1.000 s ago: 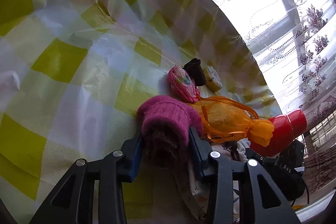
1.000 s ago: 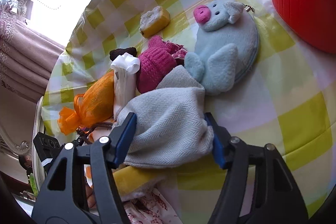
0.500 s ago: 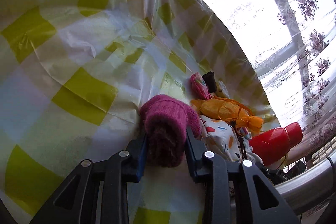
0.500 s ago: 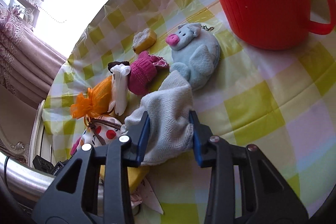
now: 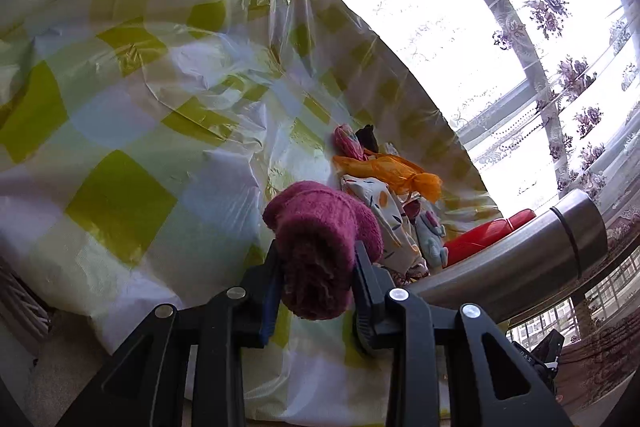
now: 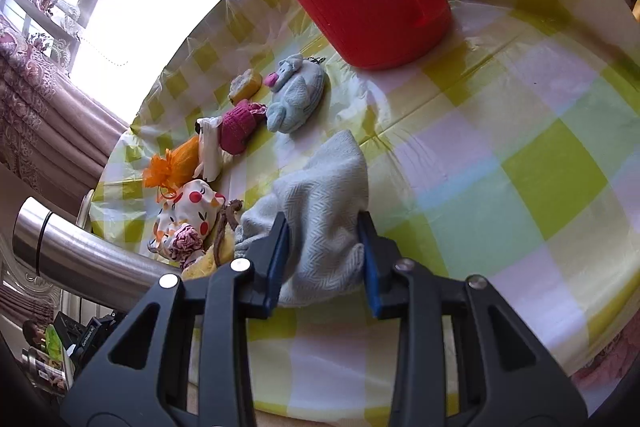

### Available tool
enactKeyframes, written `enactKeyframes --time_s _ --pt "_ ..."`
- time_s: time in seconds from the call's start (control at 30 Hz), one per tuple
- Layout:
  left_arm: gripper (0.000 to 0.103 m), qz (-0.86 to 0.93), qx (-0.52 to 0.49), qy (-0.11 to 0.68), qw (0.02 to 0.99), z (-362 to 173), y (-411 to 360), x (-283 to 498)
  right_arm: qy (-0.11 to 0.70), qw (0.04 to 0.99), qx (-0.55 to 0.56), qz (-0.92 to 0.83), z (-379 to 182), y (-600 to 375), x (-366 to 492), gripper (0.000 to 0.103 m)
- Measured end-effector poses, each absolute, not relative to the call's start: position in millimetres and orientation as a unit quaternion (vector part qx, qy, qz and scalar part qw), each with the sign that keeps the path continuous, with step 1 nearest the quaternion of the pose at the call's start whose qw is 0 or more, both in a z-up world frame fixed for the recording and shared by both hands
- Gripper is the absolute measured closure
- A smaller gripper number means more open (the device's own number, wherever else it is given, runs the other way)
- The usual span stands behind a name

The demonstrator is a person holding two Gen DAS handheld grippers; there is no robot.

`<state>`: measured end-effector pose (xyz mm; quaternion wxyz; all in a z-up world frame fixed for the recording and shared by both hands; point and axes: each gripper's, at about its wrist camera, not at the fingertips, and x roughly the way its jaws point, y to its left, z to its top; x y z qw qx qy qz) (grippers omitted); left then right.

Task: Organize soft objects
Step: 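Carry the hat and pouch to the white box and release them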

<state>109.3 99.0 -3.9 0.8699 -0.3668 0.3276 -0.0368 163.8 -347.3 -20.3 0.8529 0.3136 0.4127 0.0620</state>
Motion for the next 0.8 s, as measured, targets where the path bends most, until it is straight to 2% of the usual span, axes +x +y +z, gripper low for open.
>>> enactKeyframes --time_s 0.4,0.8 --pt "0.070 -0.096 -0.303 0.347 0.882 19 29 65 0.384 0.865 0.322 0.025 -1 -402 103 0.066" --pt "0.070 -0.217 -0.247 0.385 0.862 32 -89 44 0.395 0.894 0.201 -0.061 22 -452 35 0.066"
